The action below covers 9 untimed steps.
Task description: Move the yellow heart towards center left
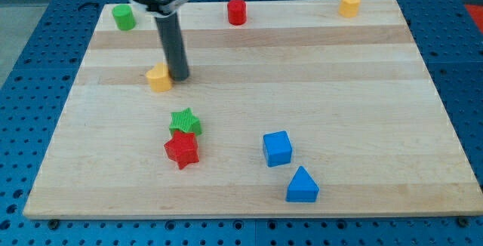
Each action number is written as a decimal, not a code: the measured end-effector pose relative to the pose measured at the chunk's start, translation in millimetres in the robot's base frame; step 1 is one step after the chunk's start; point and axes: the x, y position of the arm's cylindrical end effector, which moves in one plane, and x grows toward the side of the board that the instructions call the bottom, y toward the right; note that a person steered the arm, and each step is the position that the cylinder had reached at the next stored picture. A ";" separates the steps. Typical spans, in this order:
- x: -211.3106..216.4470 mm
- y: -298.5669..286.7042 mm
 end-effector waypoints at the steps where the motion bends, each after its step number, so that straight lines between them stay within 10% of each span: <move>1: 0.0 -50.0; 9: 39.6 -118.7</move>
